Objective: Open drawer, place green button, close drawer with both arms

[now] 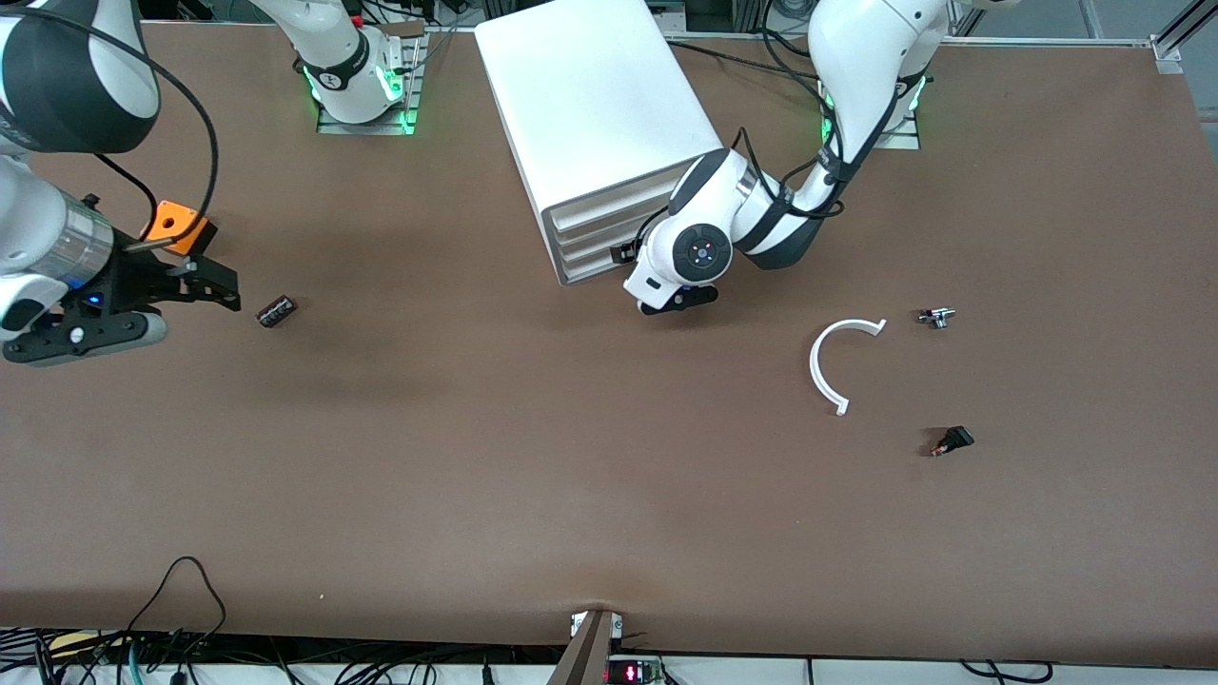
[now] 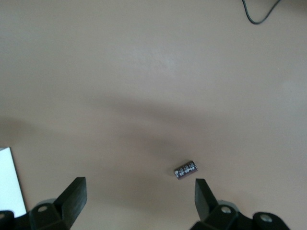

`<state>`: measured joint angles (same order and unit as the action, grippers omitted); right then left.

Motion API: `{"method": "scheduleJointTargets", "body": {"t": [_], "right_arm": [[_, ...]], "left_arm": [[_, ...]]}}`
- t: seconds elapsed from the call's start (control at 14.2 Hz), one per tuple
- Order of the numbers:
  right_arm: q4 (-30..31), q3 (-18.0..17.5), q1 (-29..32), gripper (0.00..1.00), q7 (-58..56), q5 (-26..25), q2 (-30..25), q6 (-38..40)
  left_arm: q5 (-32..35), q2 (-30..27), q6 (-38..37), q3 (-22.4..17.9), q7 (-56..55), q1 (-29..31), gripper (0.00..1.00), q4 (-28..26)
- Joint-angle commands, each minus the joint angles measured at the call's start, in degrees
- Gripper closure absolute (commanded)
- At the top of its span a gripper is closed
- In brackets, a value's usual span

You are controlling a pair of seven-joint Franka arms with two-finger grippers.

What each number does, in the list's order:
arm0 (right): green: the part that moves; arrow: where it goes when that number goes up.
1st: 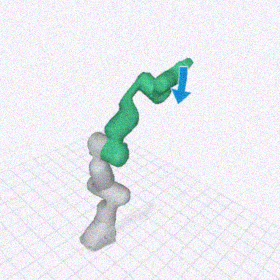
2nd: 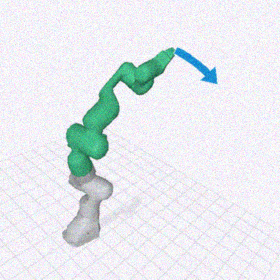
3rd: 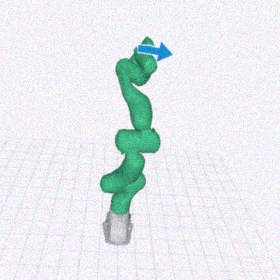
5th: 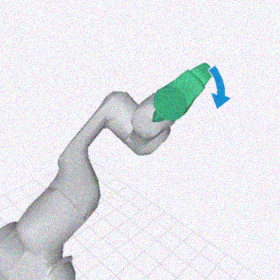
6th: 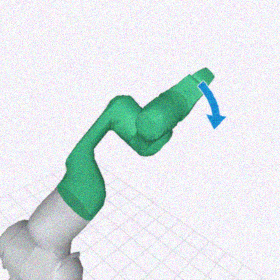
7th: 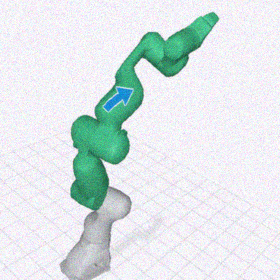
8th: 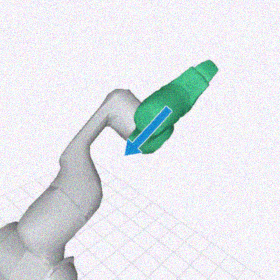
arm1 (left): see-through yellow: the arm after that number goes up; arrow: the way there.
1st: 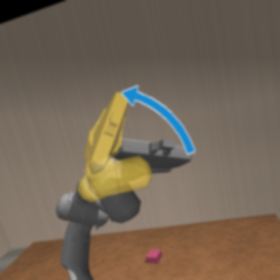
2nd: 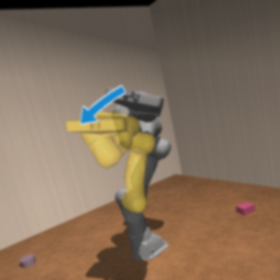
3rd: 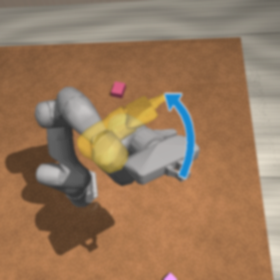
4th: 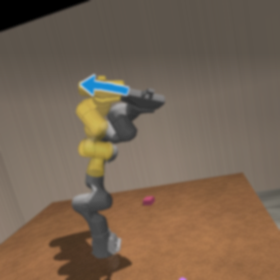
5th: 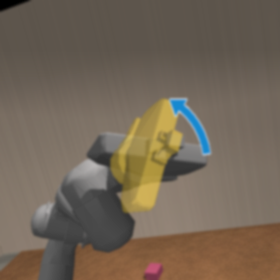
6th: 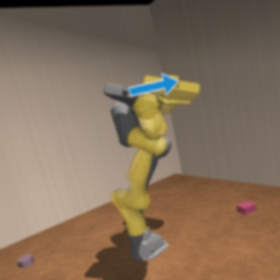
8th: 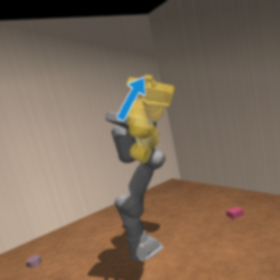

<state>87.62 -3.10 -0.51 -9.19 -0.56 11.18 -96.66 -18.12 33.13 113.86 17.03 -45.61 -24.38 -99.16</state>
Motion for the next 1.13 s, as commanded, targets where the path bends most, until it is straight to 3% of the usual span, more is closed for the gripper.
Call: {"method": "scheduleJointTargets", "body": {"t": [0.0,0.35,0.57,0.71,1.06], "right_arm": [[4.9,-2.0,2.4,0.0,-2.6,-0.5,-4.5,-1.5],[-0.4,-0.2,2.9,0.0,-7.8,-1.3,-3.9,4.3],[-1.7,3.7,3.0,0.0,-9.5,-0.8,-4.4,11.4],[-2.2,4.2,3.0,0.0,-10.9,-0.6,-4.4,12.7],[-1.4,4.1,3.0,0.0,-10.1,-0.5,-5.0,12.6]], "left_arm": [[-0.2,-1.1,-7.4,-0.2,0.3,4.2,0.0,6.1],[0.3,-1.2,-13.8,-0.5,0.9,12.3,0.0,14.5],[10.1,-1.5,-17.7,-0.3,1.0,13.4,0.0,20.3],[14.8,-1.9,-20.1,-0.3,1.2,13.7,0.0,23.6],[15.9,-6.3,-25.3,-0.6,15.4,17.3,0.0,24.8]]}}
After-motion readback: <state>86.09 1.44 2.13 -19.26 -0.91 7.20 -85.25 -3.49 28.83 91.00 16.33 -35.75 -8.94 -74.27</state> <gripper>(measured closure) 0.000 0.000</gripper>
